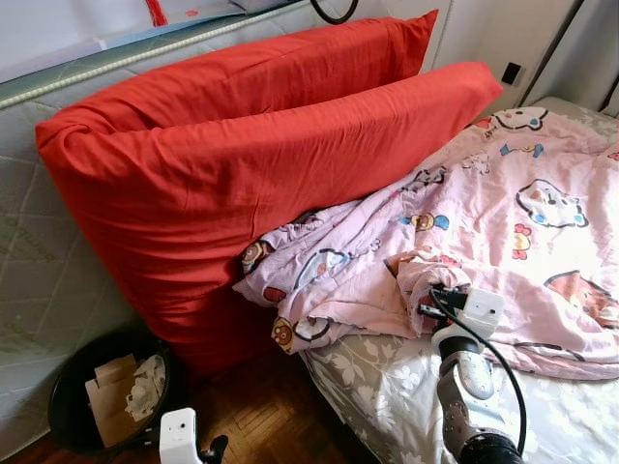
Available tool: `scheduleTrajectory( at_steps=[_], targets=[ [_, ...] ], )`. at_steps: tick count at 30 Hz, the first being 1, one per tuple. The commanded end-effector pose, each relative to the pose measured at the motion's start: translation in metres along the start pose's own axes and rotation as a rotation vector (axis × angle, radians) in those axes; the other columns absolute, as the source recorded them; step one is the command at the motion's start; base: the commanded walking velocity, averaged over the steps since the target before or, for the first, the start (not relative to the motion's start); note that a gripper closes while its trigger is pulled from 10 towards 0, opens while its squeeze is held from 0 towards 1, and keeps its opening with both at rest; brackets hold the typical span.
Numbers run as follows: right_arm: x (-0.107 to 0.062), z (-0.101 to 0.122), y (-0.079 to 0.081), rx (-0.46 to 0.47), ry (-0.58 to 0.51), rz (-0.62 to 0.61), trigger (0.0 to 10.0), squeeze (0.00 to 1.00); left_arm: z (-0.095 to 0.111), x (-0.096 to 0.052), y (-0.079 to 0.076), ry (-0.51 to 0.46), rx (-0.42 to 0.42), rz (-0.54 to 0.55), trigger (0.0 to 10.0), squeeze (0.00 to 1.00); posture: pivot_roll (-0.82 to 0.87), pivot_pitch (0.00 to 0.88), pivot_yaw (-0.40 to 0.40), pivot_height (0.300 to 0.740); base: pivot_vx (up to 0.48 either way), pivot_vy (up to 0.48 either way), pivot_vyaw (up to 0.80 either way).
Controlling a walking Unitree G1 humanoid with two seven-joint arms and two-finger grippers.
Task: Clean up the room
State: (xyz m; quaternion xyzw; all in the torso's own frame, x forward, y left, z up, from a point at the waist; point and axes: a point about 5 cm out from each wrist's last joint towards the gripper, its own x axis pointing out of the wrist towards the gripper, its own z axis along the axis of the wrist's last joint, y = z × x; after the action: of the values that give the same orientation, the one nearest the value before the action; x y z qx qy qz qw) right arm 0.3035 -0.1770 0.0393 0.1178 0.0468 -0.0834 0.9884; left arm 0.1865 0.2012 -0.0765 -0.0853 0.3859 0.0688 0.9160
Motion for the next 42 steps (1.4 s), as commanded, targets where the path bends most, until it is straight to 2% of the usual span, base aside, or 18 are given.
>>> scheduleTrajectory(
  at_steps=[1,26,42],
  targets=[
    [-0.0019,0.0003,-0.0002,-0.007,-0.016,0.001,10.0,0.00,-0.0125,-0.0035,0.0038,0.057,0.003,0.008,10.0,0.00,0.01,0.162,-0.004,0.740,-0.251,0.000,0.00],
    [-0.0040,0.0017,-0.0040,0.000,-0.043,-0.021,10.0,0.00,-0.0221,-0.0070,0.0076,0.092,0.009,0.012,10.0,0.00,0.00,0.131,-0.001,0.740,-0.269,0.000,0.00],
    [-0.0031,0.0077,-0.0064,0.005,-0.084,-0.041,10.0,0.00,-0.0181,-0.0052,0.0032,0.073,0.012,0.001,10.0,0.00,0.00,0.134,-0.001,0.740,-0.273,0.000,0.00]
  ],
)
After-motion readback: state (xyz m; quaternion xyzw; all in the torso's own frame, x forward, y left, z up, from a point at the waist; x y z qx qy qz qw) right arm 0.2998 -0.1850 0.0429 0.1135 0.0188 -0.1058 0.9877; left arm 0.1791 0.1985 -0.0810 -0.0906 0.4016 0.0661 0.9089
